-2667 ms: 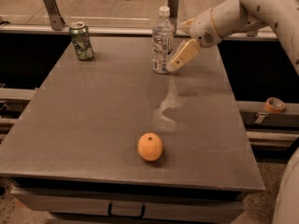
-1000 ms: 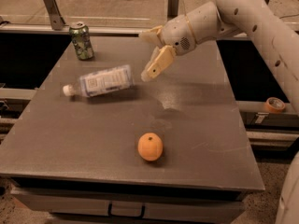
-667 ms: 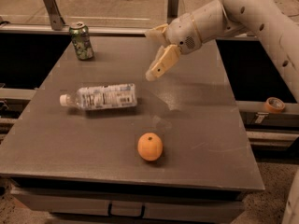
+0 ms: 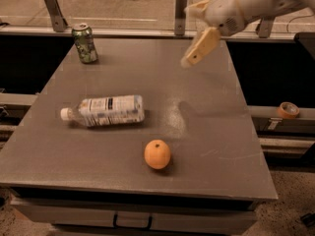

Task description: Knock blue plastic bottle over

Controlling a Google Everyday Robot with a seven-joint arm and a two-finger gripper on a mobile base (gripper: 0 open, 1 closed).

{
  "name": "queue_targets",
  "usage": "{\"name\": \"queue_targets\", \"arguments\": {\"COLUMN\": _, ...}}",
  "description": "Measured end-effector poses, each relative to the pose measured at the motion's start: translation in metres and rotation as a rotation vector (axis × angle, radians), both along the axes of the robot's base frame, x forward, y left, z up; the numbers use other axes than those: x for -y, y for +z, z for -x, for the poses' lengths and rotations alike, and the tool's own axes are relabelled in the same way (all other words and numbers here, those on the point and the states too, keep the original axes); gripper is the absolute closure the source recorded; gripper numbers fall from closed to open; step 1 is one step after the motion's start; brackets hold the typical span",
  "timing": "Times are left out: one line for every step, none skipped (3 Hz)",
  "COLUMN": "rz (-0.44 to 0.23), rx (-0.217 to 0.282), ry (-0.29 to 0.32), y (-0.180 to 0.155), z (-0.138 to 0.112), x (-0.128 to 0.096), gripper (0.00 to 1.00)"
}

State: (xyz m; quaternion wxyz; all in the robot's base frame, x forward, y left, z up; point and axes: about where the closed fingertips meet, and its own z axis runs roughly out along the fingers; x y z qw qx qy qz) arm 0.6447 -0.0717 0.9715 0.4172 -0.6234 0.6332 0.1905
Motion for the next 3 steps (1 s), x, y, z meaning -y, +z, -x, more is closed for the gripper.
{"name": "queue_targets", "arguments": {"rz": 0.171, "rx": 0.177, "ry": -0.168, "y": 0.055, "z": -0.015, "x": 0.073, "gripper": 0.00}}
{"name": "queue_targets", "arguments": {"rz": 0.331, "rx": 0.308, "ry": -0.319, "y": 0.102, "z": -0.017, "x": 0.124, "gripper": 0.00}}
{"name": "queue_targets", "arguments": {"rz": 0.380, "rx": 0.321, "ry": -0.343, "y": 0.102, "z": -0.019, "x": 0.136, "gripper": 0.00}}
